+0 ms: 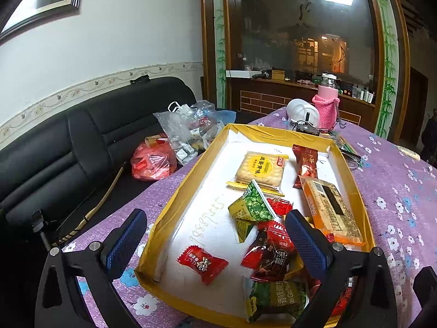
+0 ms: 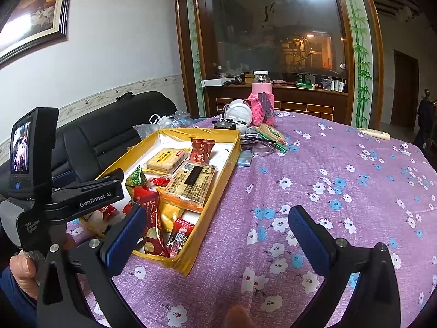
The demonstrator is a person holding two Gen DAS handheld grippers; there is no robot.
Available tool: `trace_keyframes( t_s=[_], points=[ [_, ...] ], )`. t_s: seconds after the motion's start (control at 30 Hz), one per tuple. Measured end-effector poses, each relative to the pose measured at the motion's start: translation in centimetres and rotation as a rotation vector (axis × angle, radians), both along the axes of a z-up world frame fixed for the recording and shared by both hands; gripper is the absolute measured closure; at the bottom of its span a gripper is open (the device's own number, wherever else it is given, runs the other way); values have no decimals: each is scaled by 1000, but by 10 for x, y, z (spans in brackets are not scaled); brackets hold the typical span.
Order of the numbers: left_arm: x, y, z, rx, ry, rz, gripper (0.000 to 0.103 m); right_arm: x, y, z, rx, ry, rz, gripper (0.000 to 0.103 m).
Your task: Organize snacks
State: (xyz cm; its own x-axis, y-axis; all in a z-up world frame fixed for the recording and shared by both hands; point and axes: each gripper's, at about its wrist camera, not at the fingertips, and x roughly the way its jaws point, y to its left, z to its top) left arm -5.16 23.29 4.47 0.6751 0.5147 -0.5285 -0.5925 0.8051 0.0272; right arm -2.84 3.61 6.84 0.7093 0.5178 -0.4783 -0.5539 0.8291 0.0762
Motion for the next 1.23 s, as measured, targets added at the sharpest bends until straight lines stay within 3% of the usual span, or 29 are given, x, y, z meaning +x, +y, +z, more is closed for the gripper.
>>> trace_keyframes(
  t_s=[1.23],
  points=[
    [-8, -4, 4, 60, -18, 35, 0, -6, 5, -1, -12, -13, 19, 0]
  ],
)
